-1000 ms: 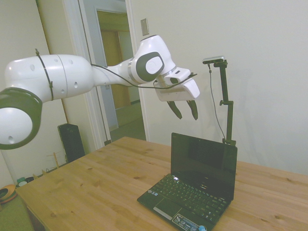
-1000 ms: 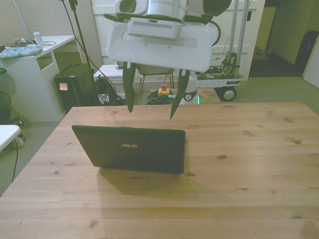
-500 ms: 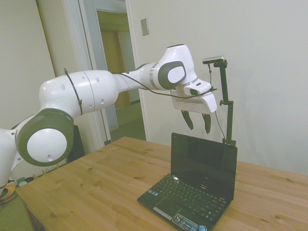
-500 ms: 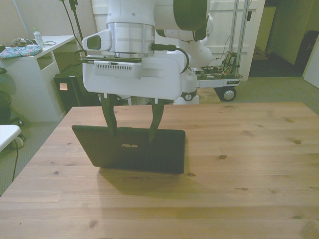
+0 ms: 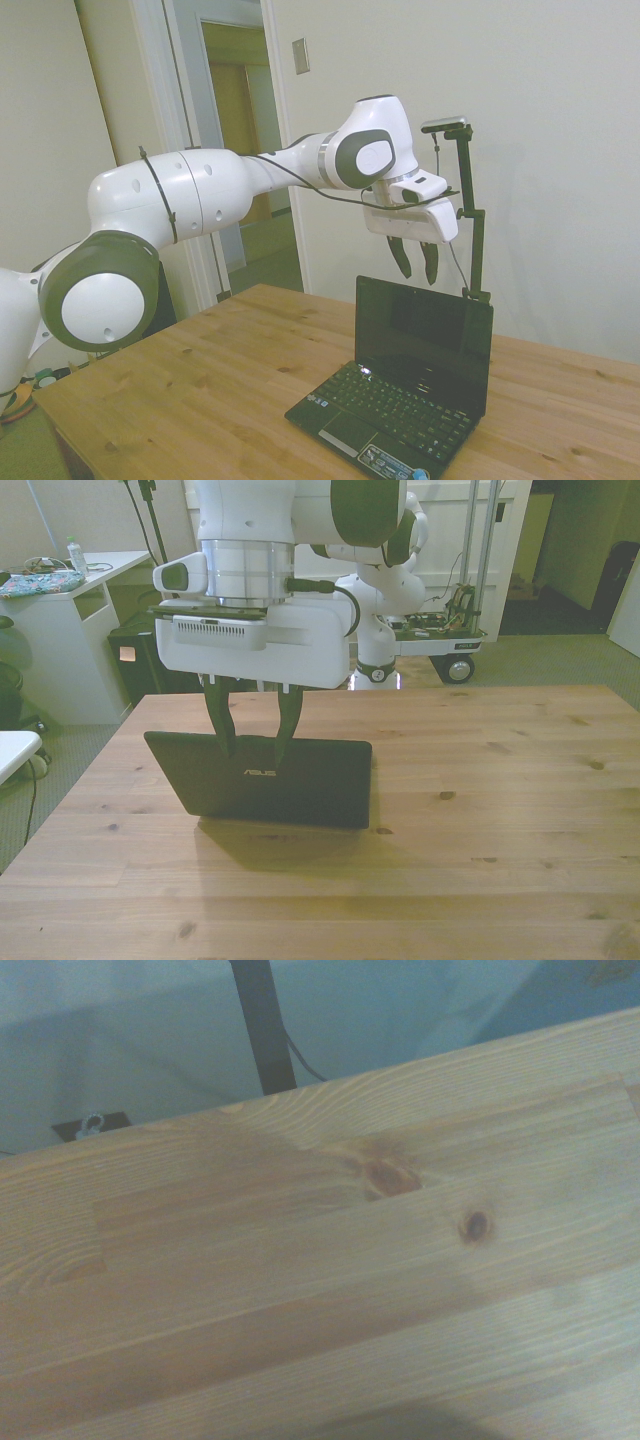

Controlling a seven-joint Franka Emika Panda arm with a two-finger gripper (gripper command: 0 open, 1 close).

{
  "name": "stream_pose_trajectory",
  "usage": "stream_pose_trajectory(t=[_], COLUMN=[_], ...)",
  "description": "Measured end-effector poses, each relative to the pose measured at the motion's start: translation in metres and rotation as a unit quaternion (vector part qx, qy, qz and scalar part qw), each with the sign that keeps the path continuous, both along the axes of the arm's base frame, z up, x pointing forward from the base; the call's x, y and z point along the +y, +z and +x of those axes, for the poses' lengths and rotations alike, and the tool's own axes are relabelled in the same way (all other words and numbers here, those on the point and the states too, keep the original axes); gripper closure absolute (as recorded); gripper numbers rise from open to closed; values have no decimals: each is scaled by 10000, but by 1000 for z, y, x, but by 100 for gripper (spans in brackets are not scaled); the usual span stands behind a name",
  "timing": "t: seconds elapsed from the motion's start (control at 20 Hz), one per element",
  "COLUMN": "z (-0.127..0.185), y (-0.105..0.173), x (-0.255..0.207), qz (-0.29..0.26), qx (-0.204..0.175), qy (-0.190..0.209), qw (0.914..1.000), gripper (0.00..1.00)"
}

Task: Close the laptop

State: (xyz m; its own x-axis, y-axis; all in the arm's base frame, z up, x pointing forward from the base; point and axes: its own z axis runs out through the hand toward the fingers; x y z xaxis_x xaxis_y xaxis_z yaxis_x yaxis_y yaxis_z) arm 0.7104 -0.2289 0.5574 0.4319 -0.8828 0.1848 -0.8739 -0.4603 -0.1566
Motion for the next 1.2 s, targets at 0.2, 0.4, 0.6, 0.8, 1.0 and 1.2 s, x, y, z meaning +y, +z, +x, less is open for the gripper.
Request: stream_pose_trajectory(t=[0.2, 0.4, 0.6, 0.8, 1.0, 1.2], z=[-4, -9, -17, -21, -22, -28], y=[-6, -16, -12, -8, -20, -24], x=[-6, -11, -8, 6, 21, 32], qz=[3, 28, 95, 125, 174, 208], qx=[147, 369, 536, 635, 803, 921], qy=[-54, -108, -111, -37, 6, 18], qw=[9999, 9993, 9985, 9979, 9966, 9955], gripper=[100, 100, 100, 100, 100, 100])
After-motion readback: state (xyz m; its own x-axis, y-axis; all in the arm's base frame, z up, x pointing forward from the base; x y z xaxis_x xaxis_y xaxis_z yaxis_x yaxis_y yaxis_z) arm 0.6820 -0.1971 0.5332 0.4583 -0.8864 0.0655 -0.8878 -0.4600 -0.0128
